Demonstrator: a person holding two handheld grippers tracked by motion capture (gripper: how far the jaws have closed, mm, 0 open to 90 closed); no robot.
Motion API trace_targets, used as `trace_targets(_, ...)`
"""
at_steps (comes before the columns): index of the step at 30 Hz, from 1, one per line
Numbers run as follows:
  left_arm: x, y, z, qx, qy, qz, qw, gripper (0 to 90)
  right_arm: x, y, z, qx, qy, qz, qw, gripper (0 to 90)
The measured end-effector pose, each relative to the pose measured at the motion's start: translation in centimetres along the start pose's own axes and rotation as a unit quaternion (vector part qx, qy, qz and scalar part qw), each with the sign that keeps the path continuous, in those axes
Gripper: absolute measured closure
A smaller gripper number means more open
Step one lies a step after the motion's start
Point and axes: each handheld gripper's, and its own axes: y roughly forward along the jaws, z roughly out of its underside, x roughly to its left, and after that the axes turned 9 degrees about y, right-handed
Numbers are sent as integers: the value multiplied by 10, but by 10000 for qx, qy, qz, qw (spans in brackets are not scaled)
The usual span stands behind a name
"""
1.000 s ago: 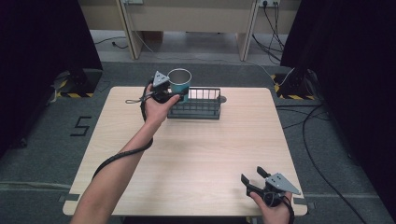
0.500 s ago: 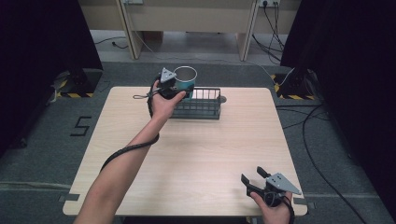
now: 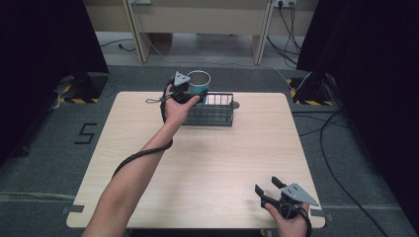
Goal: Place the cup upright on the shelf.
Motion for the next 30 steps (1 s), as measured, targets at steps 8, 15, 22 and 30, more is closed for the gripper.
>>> trace_targets(8, 0, 8, 6, 162, -29, -64, 9998, 163, 0, 0, 0, -3, -6, -12, 10000, 268)
trace_targets(15, -2, 14, 10, 285, -47, -72, 9996, 162, 0, 0, 0, -10, -7, -16, 10000, 268)
trace_targets(22, -1, 18, 13, 437, -63, -111, 9990, 162, 0, 0, 0, -7, -4, -23, 10000, 268)
trace_targets(30, -4, 22, 15, 563, -70, -77, 9984, 162, 0, 0, 0, -5, -12, -34, 10000, 268)
